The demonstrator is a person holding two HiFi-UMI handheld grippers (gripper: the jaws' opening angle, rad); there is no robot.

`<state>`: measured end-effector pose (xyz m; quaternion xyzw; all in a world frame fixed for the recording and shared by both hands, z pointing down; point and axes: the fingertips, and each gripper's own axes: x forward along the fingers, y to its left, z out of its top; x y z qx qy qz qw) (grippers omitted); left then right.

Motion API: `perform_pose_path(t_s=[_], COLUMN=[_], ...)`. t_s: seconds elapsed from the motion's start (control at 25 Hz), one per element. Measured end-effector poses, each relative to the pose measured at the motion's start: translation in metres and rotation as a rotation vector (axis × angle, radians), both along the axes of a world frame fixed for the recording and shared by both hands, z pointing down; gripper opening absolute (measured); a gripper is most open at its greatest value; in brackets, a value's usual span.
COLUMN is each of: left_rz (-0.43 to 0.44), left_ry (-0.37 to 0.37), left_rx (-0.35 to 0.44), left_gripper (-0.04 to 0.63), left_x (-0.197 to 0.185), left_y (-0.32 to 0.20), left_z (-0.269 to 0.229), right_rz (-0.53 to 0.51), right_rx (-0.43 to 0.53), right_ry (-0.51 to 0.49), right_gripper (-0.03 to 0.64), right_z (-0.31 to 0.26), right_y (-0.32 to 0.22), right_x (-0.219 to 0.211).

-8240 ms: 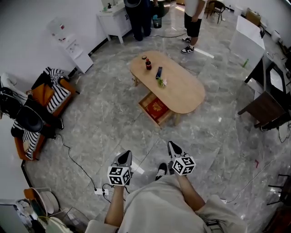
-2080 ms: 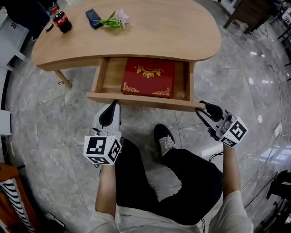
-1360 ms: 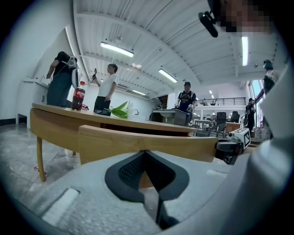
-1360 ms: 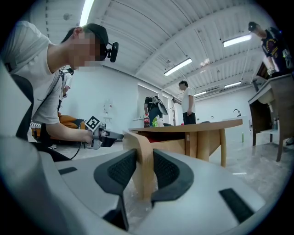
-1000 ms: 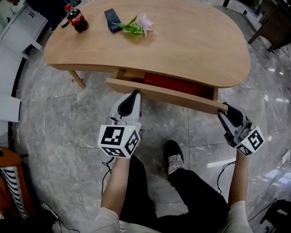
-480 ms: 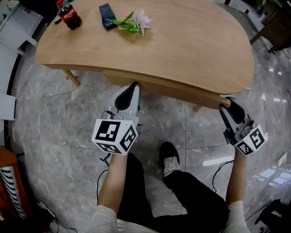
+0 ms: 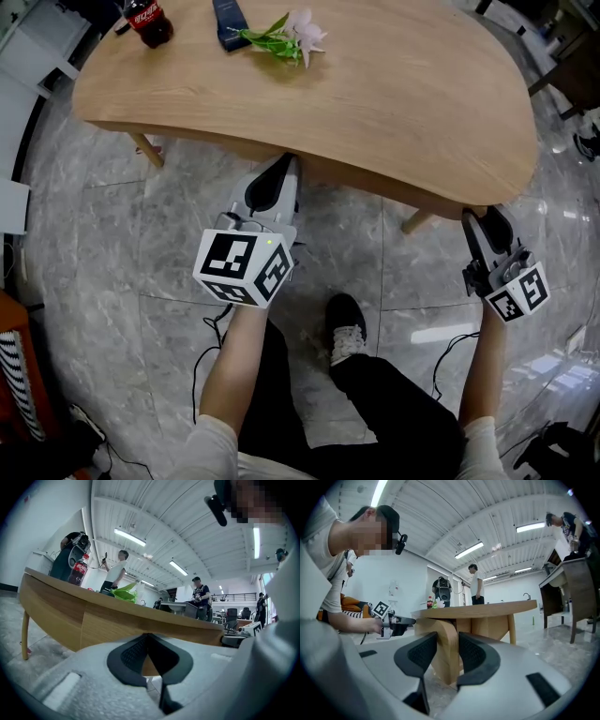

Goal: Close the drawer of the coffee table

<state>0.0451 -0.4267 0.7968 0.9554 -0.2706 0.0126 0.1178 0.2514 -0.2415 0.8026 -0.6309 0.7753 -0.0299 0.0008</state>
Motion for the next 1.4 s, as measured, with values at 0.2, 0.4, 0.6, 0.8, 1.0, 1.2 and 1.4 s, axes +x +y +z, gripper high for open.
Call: perform_pose_path(t_s=[0.2,0.4,0.6,0.8,1.0,1.2,1.4], left_rz=[-0.018,-0.010,-0.002,0.009,0.019,0.026,0.075], left_ry=[0.014,0.005,-0.021,-0.054,-0.101,-0.158,-0.285], left_rx=[0.001,0.016,0.047,0.047,0.062,0.063,0.001], left_gripper=[0.009,0.009,0.009,0.009,0.009,0.009,0.009], left_x=[0.004,0.009,0.012,0.003,-0.008,-0.021,-0.033], left_y=[-0.005,-0.010,-0.011,0.001,0.013,0.028,0.070], left_z=[-0.001,-0.001,0.001,0.008,0.008,-0.006,-0.035], right_rz=[-0.002,0.010,0.026,0.142,0.215,0.221,0.219], right_rx=[-0.012,0.002,-0.008,0.024,0.012,-0.137,-0.287], right_ry=[0.012,0.001,-0.033,-0.097,-0.103,-0.101,-0.156], right_gripper=[0.152,0.153,0.155,0.139,0.100,0.040,0.029], right_z=[-0.001,-0.001,0.000,0.013,0.017,0.028,0.001], right_y=[-0.005,-0.009,-0.010,0.000,0.014,0.019,0.027], right_x=[0.003,0.009,0.013,0.018,0.016,-0.001,-0.022])
